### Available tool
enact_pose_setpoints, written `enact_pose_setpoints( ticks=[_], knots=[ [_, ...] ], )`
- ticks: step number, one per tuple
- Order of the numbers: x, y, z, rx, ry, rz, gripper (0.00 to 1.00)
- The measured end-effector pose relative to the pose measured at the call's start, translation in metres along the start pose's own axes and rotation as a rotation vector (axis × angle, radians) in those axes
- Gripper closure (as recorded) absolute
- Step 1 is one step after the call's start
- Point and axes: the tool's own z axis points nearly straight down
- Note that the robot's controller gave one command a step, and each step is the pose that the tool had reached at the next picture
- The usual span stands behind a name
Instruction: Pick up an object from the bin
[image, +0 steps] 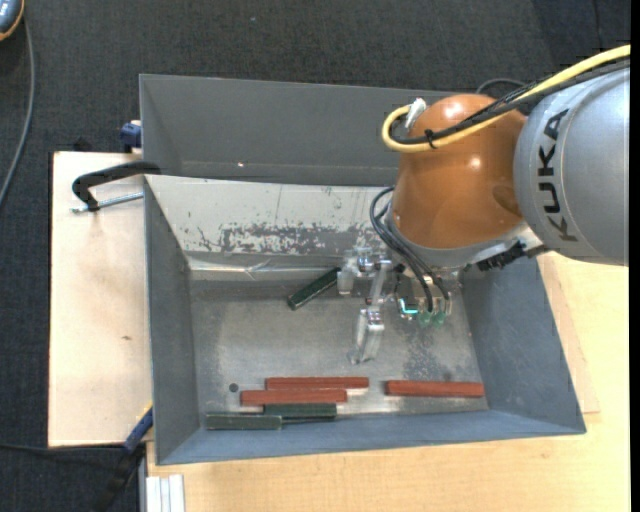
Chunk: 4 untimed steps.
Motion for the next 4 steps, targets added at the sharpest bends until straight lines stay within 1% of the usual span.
enact_pose_setpoints(
  ticks=[1, 2, 3, 4],
  knots=[
    [-0.002, 0.000, -0.004, -0.001, -0.009, 0.001, 0.00],
    [0.006, 0.011, 0.066, 0.000, -0.013, -0.059, 0.00],
    [0.011, 0.014, 0.114, 0.001, -0.002, -0.104, 0.00],
    [0.021, 0.019, 0.111, 0.001, -0.006, -0.201, 0.00]
  ],
)
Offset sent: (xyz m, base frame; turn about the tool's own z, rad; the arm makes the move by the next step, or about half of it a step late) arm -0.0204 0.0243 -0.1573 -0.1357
